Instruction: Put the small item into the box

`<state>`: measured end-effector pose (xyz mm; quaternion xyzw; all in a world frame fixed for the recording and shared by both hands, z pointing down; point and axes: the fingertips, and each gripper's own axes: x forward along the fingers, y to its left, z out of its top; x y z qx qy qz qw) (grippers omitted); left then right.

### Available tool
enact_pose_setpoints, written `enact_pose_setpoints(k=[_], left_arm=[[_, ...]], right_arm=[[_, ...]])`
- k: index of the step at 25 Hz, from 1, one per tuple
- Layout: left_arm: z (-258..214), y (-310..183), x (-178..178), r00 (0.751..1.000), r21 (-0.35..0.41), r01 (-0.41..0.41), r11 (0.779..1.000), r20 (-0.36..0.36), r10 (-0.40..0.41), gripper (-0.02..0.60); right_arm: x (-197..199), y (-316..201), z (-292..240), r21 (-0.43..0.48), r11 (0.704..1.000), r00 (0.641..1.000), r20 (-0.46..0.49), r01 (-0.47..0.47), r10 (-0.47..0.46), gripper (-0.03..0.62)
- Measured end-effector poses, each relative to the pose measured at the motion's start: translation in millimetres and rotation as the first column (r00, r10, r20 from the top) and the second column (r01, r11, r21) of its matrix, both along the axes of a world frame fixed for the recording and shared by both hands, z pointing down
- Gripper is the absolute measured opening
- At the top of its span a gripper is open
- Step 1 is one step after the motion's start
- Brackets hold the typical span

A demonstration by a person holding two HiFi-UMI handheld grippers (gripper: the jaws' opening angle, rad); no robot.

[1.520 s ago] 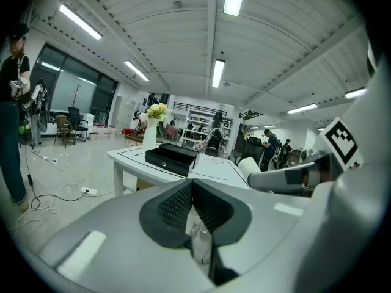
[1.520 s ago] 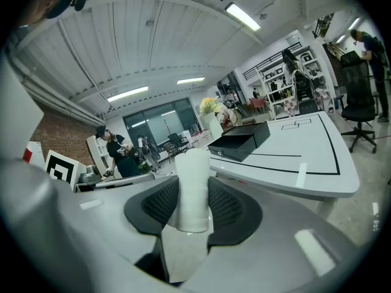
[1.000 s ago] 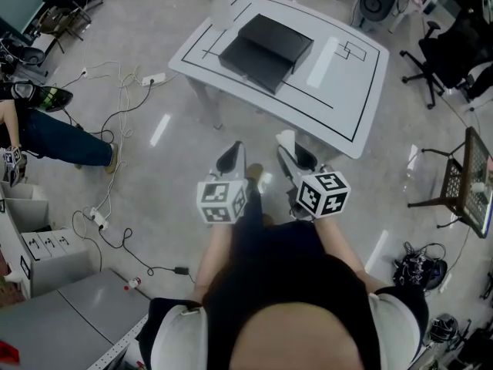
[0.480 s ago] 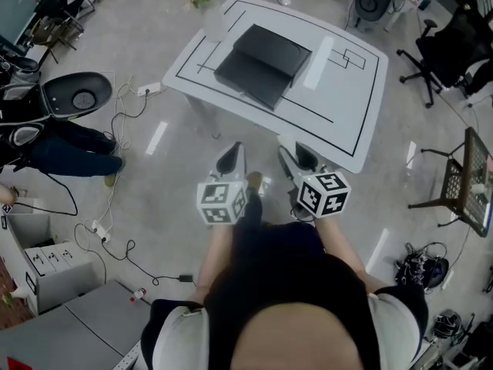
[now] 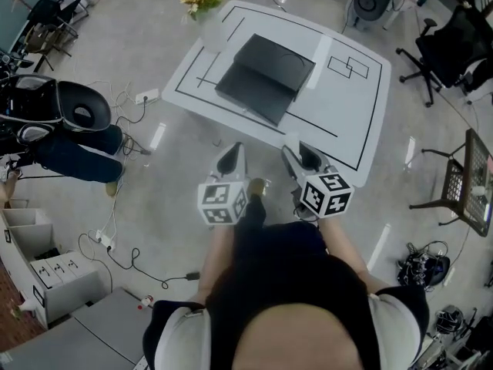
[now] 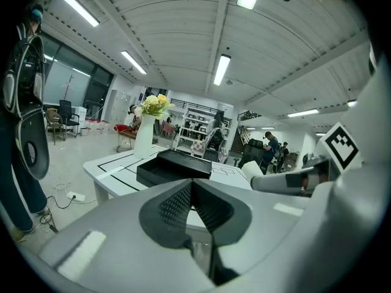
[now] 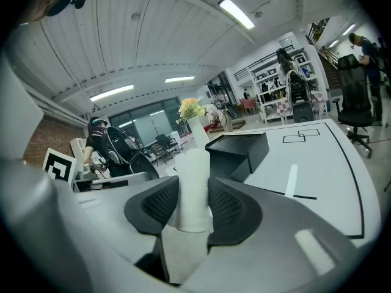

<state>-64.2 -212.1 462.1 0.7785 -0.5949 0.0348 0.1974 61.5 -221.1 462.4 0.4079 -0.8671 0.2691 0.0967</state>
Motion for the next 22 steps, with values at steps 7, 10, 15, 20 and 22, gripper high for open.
enact_pose_setpoints(k=[7, 10, 15, 20, 22], left_arm=[[-2.6, -38.7, -16.3, 1.000, 0.002, -0.021, 1.000, 0.004, 0.021, 0.011], [-3.4, -54.5, -21.6, 0.999, 0.005, -0.033, 0.999, 0.003, 0.033, 0.011], [-3.0, -77.6, -26.2, 0.998, 0.006, -0.057, 0.998, 0.002, 0.057, 0.011], [-1.4, -97.4, -30.5, 0.997, 0.004, -0.077, 0.997, 0.000, 0.077, 0.011], [-0.2, -104.5, -32.2, 0.996, 0.003, -0.084, 0.996, -0.003, 0.084, 0.011]], right_arm=[[-15.8, -37.2, -3.3, 0.005, 1.000, 1.000, 0.000, -0.019, 0.019, 0.147], [-20.6, -50.1, -2.8, 0.005, 1.000, 1.000, -0.002, -0.030, 0.030, 0.147], [-24.5, -70.5, -1.4, 0.004, 0.999, 0.999, -0.005, -0.054, 0.054, 0.147], [-28.3, -89.2, 0.4, 0.005, 0.997, 0.997, -0.008, -0.076, 0.076, 0.147], [-29.8, -96.2, 0.5, 0.006, 0.997, 0.996, -0.012, -0.083, 0.083, 0.147]])
